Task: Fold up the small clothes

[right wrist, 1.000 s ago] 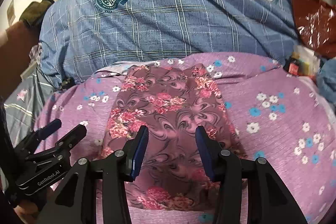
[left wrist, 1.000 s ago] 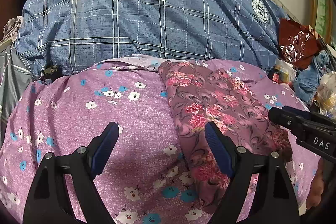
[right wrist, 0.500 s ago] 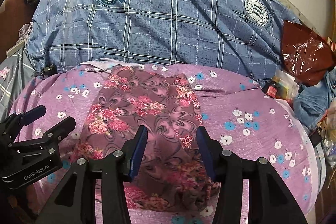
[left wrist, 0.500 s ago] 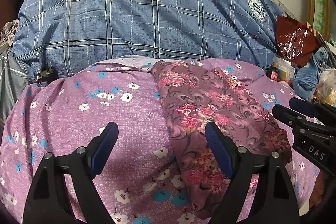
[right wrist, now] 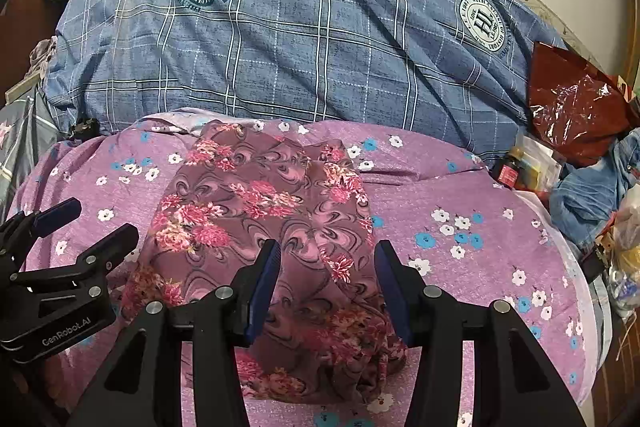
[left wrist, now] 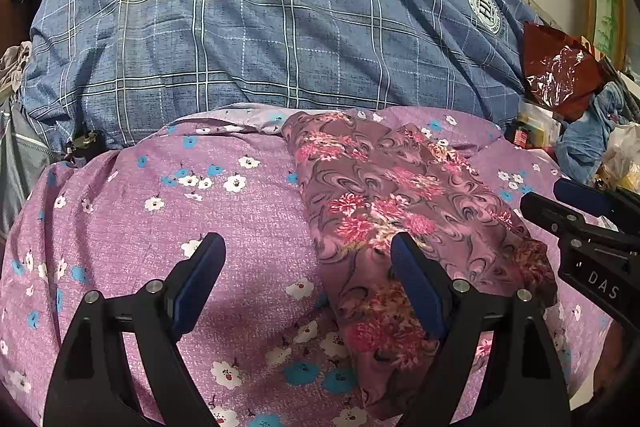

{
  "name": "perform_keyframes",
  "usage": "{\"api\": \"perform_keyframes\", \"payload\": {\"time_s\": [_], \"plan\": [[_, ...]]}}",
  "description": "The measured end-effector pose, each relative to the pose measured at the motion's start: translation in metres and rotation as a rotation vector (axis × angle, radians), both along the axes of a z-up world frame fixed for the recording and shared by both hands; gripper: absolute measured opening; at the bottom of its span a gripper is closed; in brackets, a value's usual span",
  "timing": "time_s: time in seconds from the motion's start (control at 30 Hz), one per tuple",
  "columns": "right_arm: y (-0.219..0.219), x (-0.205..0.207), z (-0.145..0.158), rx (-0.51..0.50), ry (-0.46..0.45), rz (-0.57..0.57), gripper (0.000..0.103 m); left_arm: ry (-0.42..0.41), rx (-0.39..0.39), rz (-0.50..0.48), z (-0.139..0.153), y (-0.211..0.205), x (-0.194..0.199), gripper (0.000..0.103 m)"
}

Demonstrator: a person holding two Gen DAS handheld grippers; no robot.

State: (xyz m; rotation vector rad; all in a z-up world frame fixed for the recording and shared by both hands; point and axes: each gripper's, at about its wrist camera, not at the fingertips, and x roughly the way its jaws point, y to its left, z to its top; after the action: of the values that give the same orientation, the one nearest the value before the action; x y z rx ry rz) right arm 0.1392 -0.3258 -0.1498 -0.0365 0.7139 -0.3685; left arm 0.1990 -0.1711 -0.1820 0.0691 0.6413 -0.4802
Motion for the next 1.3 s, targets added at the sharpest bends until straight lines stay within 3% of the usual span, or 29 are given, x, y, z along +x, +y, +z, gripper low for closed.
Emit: {"api": "perform_keyframes", "payload": {"time_s": [0.63,0.87,0.97,1.03,1.17,1.3], "plan": [[-0.008,-0.001,-0.008,-0.048,0.032,-0.018,0.051,0.023,-0.021,-0.023,-0.001,-0.006,0.007,0.085],[-0.020,-0.001,-0.015,-0.035,0.046,-0.020,0.055,0.062,-0.074,-0.071,0.002,-0.004,0.022,0.085],[-0.038,-0.002,-0.016,0.039,0.033,-0.023,0.059,0.117,-0.110,-0.115,-0.001,-0.006,0.033,0.085],[-0.054,-0.001,-0.017,0.119,0.015,-0.018,0.070,0.196,-0.146,-0.151,-0.009,-0.009,0.043,0.085],[-0.080,0.012,-0.026,0.277,0.017,0.012,0.071,0.296,-0.172,-0.189,-0.023,-0.016,0.058,0.085],[-0.110,0.022,-0.043,0.481,0.031,0.032,0.071,0.336,-0.190,-0.273,-0.026,-0.024,0.070,0.085]]}}
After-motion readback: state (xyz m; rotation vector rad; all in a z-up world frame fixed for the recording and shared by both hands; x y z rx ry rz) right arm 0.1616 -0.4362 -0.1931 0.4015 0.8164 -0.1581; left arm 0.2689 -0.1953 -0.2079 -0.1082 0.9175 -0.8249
